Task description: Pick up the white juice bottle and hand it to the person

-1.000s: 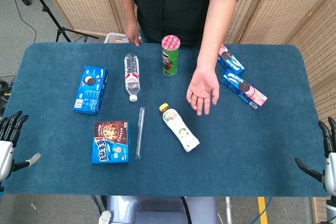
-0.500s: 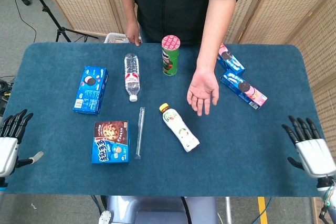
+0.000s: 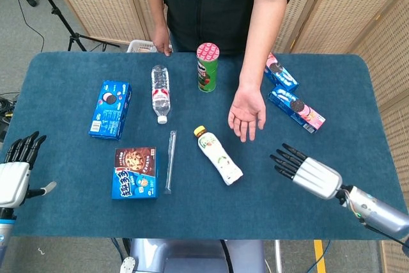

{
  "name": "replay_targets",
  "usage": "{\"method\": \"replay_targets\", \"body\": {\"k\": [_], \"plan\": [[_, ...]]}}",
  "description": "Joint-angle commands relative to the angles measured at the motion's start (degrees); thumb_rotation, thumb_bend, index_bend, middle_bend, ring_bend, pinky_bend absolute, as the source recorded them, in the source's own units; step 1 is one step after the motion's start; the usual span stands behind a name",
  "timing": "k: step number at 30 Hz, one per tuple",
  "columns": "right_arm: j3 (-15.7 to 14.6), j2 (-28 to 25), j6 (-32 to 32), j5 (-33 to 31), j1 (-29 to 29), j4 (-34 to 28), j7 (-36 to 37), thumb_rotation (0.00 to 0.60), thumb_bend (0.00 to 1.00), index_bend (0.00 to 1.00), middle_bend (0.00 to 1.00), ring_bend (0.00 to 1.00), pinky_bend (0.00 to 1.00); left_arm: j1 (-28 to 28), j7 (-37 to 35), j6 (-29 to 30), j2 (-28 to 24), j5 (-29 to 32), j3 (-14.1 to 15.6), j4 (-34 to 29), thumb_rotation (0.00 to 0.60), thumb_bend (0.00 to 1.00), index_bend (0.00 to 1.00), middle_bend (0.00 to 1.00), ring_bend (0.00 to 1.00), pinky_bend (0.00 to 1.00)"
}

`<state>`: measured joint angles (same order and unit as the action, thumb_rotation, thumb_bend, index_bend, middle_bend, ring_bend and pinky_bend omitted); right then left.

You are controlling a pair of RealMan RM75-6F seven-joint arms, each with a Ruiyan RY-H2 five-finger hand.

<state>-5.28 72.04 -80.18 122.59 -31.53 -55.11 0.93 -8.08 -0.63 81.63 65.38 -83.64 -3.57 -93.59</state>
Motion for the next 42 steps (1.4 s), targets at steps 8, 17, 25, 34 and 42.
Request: {"method": "replay_targets", "body": {"k": [8,17,25,34,42], "plan": [[-0.1,1.7,7.8,3.3,-10.3,-7.5,-5.1,0.600,0.05,0.20,0.07,0.00,0.00,-1.3,1.4,-2.8,0.6,2.6,-0.7,0.4,0.600,0.00,0.00,0.00,0.00,0.00],[0.4,5.0,16.0,4.1,-16.9,-12.4,-10.2,0.600,0.09,0.21,0.08,0.00,0.00,-1.7,1.4,-3.7,0.6,3.4,-0.7,0.3,0.600,0.00,0.00,0.00,0.00,0.00],[1.2,8.5,20.4,3.0,-20.9,-10.6,-14.1,0.600,0.09,0.22,0.08,0.00,0.00,-1.8,0.2,-4.0,0.1,3.3,-0.5,0.4,0.600,0.00,0.00,0.00,0.00,0.00],[1.7,10.7,26.3,0.5,-24.7,-10.7,-17.6,0.600,0.10,0.23,0.08,0.00,0.00,-2.1,-0.7,-4.7,-0.2,3.5,-0.5,0.5,0.600,0.00,0.00,0.00,0.00,0.00],[0.1,13.1,29.6,-1.0,-27.1,-7.9,-17.3,0.600,0.21,0.26,0.09,0.00,0.00,-2.2,-1.0,-4.9,-0.3,3.7,-0.6,0.6,0.600,0.00,0.00,0.00,0.00,0.00]]}}
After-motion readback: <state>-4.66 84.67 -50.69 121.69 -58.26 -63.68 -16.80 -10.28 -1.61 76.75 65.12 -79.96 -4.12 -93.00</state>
